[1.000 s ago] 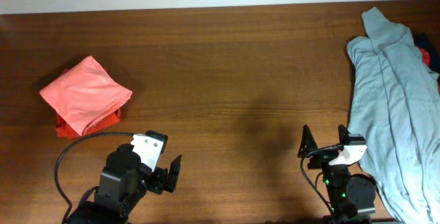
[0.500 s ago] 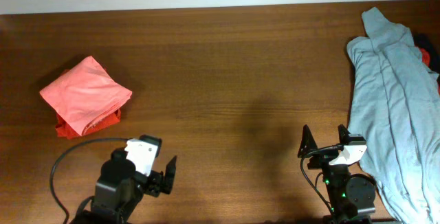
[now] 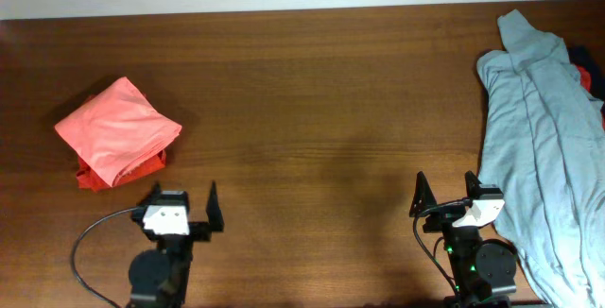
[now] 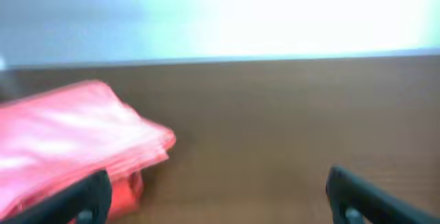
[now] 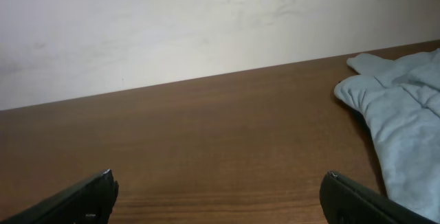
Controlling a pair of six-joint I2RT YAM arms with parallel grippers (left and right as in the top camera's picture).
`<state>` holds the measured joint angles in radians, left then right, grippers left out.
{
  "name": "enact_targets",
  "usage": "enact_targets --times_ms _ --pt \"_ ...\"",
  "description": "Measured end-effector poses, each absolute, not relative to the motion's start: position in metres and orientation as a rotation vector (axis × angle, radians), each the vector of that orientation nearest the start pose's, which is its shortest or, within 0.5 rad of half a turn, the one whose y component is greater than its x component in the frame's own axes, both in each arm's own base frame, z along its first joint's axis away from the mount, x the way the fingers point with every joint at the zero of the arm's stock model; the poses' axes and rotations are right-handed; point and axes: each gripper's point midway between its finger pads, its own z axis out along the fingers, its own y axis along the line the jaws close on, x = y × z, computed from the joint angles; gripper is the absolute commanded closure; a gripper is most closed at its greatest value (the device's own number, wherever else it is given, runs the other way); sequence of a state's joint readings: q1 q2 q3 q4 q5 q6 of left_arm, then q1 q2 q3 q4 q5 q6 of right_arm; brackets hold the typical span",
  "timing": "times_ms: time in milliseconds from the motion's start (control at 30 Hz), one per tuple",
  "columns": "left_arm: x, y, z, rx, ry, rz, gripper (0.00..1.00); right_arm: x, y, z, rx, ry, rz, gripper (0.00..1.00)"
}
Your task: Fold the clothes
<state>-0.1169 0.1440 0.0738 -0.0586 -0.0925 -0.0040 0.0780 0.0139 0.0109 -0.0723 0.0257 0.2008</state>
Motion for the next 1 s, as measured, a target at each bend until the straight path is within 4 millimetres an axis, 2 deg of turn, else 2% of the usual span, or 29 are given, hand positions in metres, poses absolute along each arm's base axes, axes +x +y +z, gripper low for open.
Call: enact_targets --times_ms 167,333,1000 --pt "0.249 0.0 0.144 -0.022 1.713 0.041 0.01 0.246 0.015 0.158 0.121 1.645 0.192 0.01" --pt "0.246 0.002 0.161 -0.038 1.636 0.044 0.01 0.246 0.015 0.158 0.121 1.645 0.192 0.01" --pt "0.246 0.002 0.161 -0.038 1.636 0.044 0.01 0.246 0.015 0.158 0.121 1.645 0.192 0.01"
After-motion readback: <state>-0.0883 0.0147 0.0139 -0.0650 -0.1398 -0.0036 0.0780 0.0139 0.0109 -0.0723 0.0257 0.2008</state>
